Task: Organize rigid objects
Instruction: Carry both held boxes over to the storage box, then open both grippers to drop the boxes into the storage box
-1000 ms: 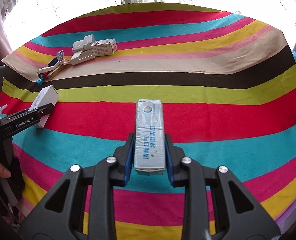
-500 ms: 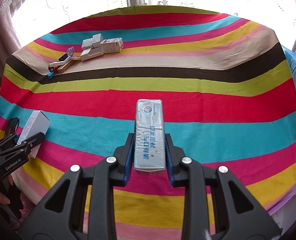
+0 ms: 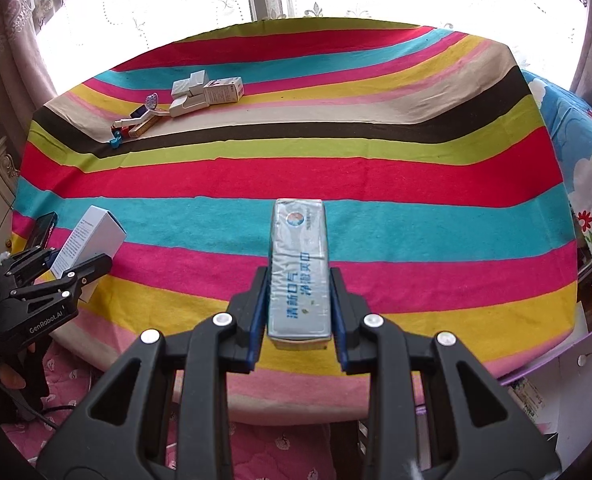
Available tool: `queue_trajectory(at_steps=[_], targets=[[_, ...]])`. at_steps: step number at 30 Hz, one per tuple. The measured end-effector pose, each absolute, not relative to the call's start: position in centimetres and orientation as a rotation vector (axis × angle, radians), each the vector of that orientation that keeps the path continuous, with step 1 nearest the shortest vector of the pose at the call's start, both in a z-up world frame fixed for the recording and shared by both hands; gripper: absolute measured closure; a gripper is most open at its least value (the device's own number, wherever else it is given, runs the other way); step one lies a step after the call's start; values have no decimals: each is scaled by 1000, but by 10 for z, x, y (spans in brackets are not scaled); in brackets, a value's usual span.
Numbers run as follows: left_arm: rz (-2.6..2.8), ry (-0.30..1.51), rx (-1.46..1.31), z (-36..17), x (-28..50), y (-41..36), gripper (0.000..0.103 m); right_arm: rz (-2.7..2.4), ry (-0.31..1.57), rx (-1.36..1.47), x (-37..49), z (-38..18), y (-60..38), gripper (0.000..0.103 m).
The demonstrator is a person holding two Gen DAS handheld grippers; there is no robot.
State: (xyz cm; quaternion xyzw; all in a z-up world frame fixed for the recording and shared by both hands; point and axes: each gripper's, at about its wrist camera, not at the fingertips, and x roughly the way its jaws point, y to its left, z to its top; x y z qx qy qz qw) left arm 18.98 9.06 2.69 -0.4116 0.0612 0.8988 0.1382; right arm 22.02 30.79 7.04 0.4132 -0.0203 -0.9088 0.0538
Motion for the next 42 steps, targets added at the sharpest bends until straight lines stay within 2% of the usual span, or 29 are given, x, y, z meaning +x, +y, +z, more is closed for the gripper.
queue_trajectory(at_steps=[14, 19, 26, 42], targets=[[2457, 419, -1064, 51, 227, 161, 60, -2876, -137, 1236, 282, 82, 384, 71], [2353, 405, -1062, 61, 235, 182, 60, -2926, -192, 1245, 302, 82, 412, 71], [2211, 488, -982, 78, 259, 233, 60, -3043, -251, 1256, 332, 89, 458, 71], [1892, 775, -965, 68, 305, 358, 60, -3182, -305, 1376, 379, 78, 522, 71]])
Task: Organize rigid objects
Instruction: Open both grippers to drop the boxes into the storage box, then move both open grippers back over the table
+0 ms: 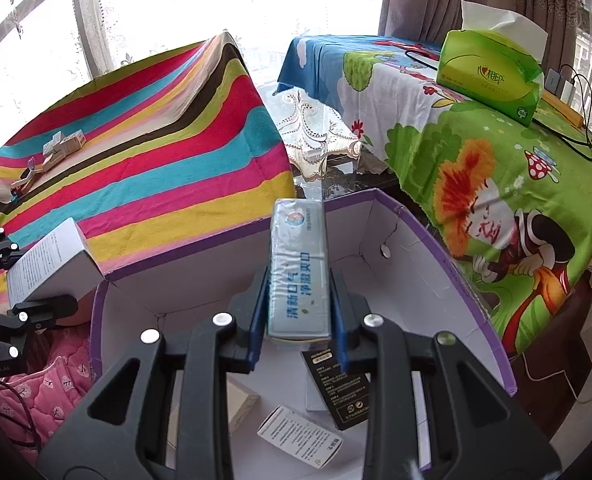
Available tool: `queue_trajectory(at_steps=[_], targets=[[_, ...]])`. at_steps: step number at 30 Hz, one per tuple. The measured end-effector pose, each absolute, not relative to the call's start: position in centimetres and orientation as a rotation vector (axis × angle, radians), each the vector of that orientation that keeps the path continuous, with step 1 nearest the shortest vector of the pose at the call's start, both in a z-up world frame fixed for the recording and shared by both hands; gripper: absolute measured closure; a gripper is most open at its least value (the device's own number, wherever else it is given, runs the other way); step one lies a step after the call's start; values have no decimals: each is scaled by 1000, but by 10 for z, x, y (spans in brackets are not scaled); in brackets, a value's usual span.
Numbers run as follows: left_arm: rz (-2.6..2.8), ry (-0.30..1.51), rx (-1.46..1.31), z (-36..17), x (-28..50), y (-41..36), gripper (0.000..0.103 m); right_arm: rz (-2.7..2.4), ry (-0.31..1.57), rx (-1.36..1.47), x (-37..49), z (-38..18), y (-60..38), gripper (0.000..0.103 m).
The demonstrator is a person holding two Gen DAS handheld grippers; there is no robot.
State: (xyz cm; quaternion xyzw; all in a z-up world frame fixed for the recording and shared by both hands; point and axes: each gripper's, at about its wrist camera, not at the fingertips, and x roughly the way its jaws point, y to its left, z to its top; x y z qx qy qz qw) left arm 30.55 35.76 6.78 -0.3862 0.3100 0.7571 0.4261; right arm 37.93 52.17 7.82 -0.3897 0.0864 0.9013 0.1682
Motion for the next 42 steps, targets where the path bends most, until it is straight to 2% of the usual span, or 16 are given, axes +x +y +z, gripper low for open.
queue_trajectory(at_steps=[12, 16, 17, 19, 21, 23, 25, 29, 36, 42], targets=[[1744, 833, -962, 55, 339, 402, 60, 2448, 219, -1092, 402, 76, 553, 71], [1719, 693, -952, 60, 334, 401, 57, 2418, 230, -1075, 406, 78, 562, 70], [1733, 659, -954, 62, 330, 397, 49, 2401, 234, -1071, 405, 79, 565, 68], [1783, 594, -949, 67, 317, 385, 39, 2350, 227, -1053, 403, 83, 569, 45], [1868, 539, -925, 75, 299, 367, 30, 2346, 218, -995, 403, 93, 568, 38], [1985, 491, -911, 80, 272, 342, 21, 2376, 218, -961, 396, 105, 564, 38], [2123, 457, -917, 80, 243, 312, 19, 2423, 186, -963, 379, 115, 551, 37], [2363, 365, -1038, 66, 182, 239, 19, 2582, 50, -1039, 327, 118, 493, 33], [2746, 198, -1246, 37, 94, 96, 19, 2853, -122, -1272, 215, 86, 358, 30], [2950, 63, -1352, 18, 49, 14, 19, 2949, -85, -1446, 104, 46, 264, 30]])
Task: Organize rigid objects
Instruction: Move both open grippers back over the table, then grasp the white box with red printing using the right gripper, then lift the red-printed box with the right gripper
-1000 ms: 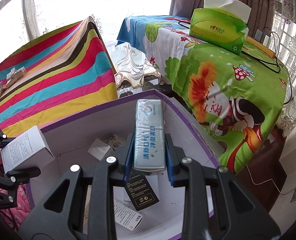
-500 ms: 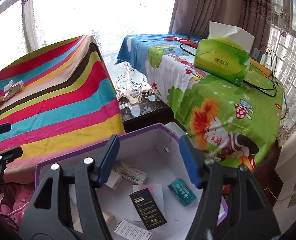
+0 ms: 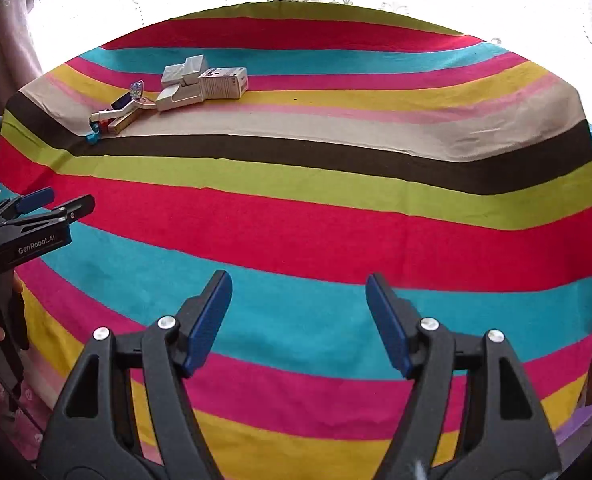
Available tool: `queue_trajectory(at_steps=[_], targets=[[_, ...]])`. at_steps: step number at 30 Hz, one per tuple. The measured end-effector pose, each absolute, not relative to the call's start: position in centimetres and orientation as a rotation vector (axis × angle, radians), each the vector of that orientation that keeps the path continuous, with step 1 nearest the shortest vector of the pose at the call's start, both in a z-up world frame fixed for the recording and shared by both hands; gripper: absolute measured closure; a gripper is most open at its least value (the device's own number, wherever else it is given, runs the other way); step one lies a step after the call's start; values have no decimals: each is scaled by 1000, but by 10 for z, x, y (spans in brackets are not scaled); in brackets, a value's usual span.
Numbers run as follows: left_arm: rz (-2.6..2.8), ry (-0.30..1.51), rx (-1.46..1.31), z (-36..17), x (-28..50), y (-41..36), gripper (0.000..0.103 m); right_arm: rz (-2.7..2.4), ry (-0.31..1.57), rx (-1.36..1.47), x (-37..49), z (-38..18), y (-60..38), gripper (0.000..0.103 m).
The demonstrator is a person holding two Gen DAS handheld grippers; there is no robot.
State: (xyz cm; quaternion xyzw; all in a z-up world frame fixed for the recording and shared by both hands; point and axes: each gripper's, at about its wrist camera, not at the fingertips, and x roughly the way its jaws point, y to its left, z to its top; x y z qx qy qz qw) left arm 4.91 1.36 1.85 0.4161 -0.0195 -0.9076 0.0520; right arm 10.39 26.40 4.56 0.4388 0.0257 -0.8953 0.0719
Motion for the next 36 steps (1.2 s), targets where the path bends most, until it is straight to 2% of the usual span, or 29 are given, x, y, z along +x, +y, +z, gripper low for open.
queue_trajectory(at_steps=[3, 6, 9, 11, 13, 16, 22, 25, 26, 27, 28, 36], targets=[[-2725, -45, 1262, 11, 44, -5, 19, -2623, 54, 1320, 48, 32, 227, 30], [-2720, 68, 1346, 4, 41, -16, 18, -2557, 79, 1296, -1, 26, 194, 30], [-2733, 146, 1347, 3, 40, -22, 12, -2551, 183, 1251, -42, 26, 168, 30], [-2744, 145, 1364, 2, 40, -21, 4, -2549, 261, 1224, -69, 29, 154, 29], [-2751, 127, 1391, 1, 38, -17, 0, -2522, 396, 1184, -96, 32, 138, 24], [-2749, 120, 1393, -1, 37, -17, 0, -2487, 619, 1147, -135, 34, 121, 19], [-2769, 163, 1386, 0, 39, -21, 0, -2242, 855, 1160, -194, 19, 98, 19], [-2759, 141, 1393, -1, 37, -18, 0, -2196, 833, 1130, -208, 15, 99, 18], [-2753, 127, 1397, -1, 37, -17, 0, -2197, 794, 1131, -210, 15, 102, 20], [-2747, 112, 1401, -1, 36, -16, 0, -2196, 763, 1119, -207, 15, 107, 44], [-2741, 99, 1404, -2, 35, -14, 0, -2205, 745, 1104, -203, 15, 111, 58], [-2733, 86, 1408, -2, 34, -14, 0, -2325, 598, 1164, -107, 18, 154, 59]])
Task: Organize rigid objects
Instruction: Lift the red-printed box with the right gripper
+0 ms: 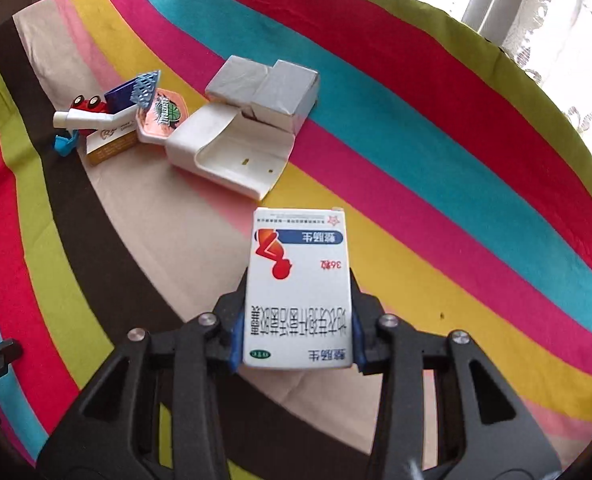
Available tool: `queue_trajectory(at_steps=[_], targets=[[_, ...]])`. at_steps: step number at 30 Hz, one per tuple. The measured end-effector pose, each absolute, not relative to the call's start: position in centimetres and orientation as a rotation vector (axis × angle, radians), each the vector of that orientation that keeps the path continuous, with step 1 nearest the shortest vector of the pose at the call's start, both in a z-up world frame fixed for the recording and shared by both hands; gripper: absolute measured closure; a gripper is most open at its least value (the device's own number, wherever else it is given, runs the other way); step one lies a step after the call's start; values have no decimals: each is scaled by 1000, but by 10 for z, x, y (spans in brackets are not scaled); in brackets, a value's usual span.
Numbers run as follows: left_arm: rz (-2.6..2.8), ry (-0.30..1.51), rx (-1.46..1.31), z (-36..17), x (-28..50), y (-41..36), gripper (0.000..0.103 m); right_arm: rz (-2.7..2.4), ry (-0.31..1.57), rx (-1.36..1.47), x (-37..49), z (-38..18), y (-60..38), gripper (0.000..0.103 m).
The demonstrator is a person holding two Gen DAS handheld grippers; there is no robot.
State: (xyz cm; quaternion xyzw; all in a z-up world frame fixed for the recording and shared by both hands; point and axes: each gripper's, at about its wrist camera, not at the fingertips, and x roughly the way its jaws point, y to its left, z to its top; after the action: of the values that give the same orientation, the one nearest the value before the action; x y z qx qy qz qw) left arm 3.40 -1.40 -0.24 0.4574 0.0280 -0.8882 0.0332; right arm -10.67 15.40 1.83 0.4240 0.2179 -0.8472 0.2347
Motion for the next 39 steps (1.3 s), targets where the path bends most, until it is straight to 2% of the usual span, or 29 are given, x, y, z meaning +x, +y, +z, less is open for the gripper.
queue_trajectory(at_steps=[7, 10, 22, 27, 36, 37, 39], targets=[[-2727, 73, 1411, -3, 33, -12, 0, -2414, 486, 1190, -9, 24, 178, 59], [-2727, 71, 1413, -4, 33, -12, 0, -2468, 584, 1147, 15, 23, 170, 59], [-2699, 63, 1500, -3, 26, -12, 0, -2535, 481, 1117, 24, 16, 176, 59], [-2719, 63, 1397, 17, -7, -27, 0, -2535, 470, 1122, 24, 17, 176, 59], [-2774, -175, 1351, 36, -123, -27, 1, -2535, 469, 1122, 23, 16, 176, 59], [-2776, -204, 1347, 35, -132, -24, 3, -2536, 470, 1121, 23, 16, 176, 59], [-2768, -281, 1343, 33, -146, -16, 13, -2535, 469, 1122, 23, 16, 176, 59]])
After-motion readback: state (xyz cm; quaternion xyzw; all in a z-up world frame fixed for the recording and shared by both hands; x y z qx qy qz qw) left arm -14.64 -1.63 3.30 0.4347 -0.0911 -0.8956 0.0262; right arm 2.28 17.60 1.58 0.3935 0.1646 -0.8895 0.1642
